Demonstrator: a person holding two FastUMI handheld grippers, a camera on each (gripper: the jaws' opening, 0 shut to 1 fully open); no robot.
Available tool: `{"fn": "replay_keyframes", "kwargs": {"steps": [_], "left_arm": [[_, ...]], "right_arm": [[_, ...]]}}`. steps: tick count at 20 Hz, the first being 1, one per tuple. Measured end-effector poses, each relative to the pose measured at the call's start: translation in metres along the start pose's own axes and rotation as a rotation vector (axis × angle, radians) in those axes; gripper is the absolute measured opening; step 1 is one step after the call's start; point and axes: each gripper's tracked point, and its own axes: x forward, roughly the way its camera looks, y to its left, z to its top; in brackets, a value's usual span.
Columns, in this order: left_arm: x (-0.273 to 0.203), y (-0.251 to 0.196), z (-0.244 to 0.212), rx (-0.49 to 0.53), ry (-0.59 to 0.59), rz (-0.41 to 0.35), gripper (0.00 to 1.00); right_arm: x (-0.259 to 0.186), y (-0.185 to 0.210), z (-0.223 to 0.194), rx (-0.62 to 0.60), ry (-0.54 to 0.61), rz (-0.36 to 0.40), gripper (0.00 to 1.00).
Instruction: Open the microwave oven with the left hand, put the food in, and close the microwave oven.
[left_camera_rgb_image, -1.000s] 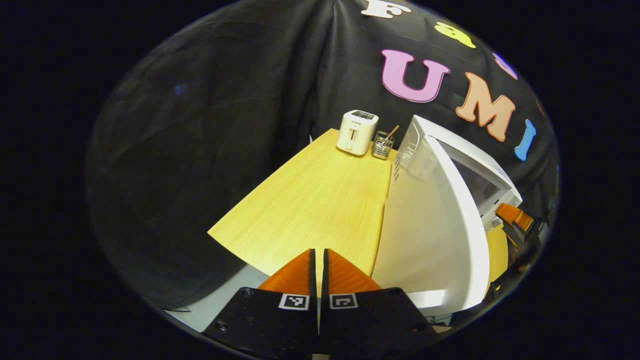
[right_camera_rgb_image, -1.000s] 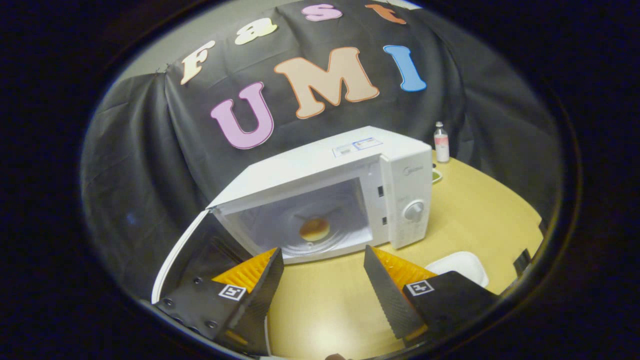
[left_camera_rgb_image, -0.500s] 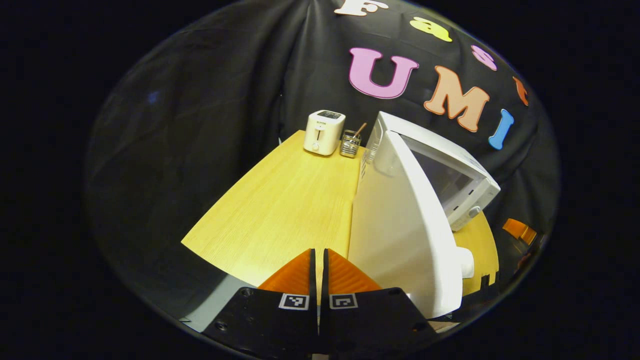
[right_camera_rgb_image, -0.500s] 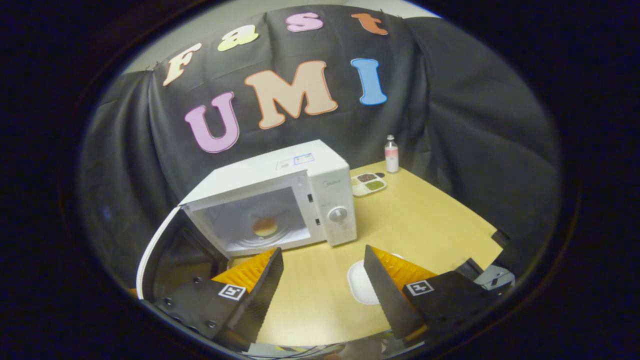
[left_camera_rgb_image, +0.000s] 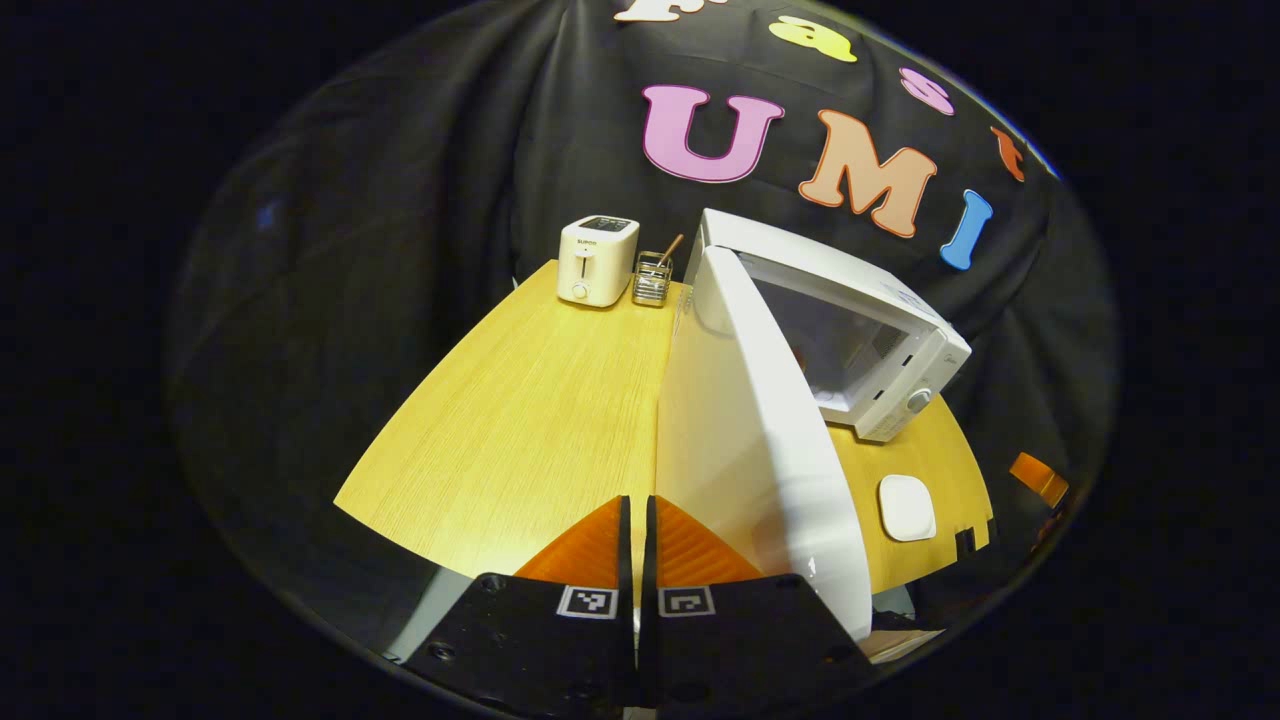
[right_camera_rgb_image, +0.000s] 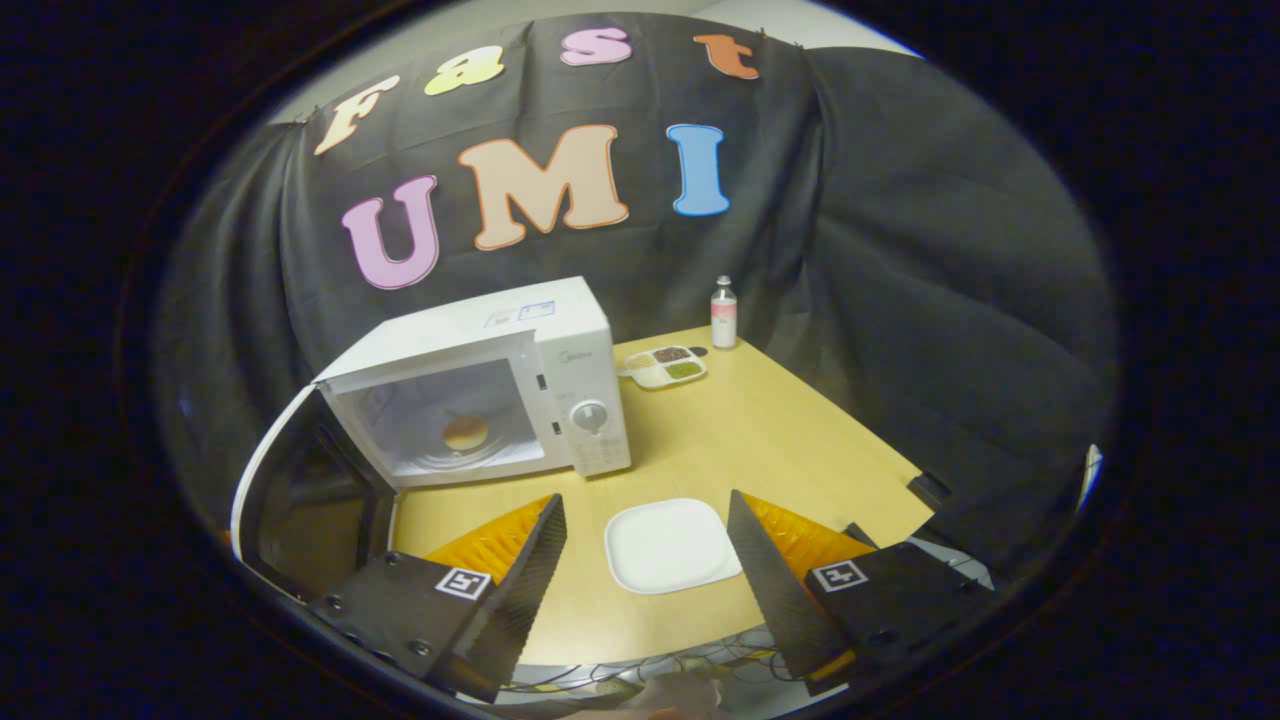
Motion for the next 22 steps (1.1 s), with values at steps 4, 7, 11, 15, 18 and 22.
{"fn": "replay_keyframes", "kwargs": {"steps": [4, 7, 11, 15, 18, 22], "left_arm": [[0.005, -0.026, 0.006, 0.025, -0.004, -0.010, 0.01], [0.012, -0.055, 0.010, 0.028, -0.003, -0.033, 0.01], [0.023, -0.091, 0.016, 0.062, -0.007, -0.057, 0.01], [0.038, -0.128, 0.022, 0.086, -0.020, -0.081, 0.01], [0.050, -0.158, 0.032, 0.068, -0.045, -0.099, 0.01], [0.072, -0.200, 0.037, 0.089, -0.059, -0.129, 0.01]], "right_arm": [[0.003, -0.031, 0.004, 0.008, 0.002, -0.034, 0.92], [0.010, -0.047, 0.008, 0.026, 0.003, -0.037, 0.92], [0.020, -0.065, 0.016, 0.043, -0.008, -0.033, 0.92], [0.034, -0.078, 0.030, 0.077, -0.035, -0.022, 0.92], [0.043, -0.084, 0.039, 0.098, -0.050, -0.007, 0.92], [0.055, -0.090, 0.052, 0.114, -0.084, 0.006, 0.92]]}}
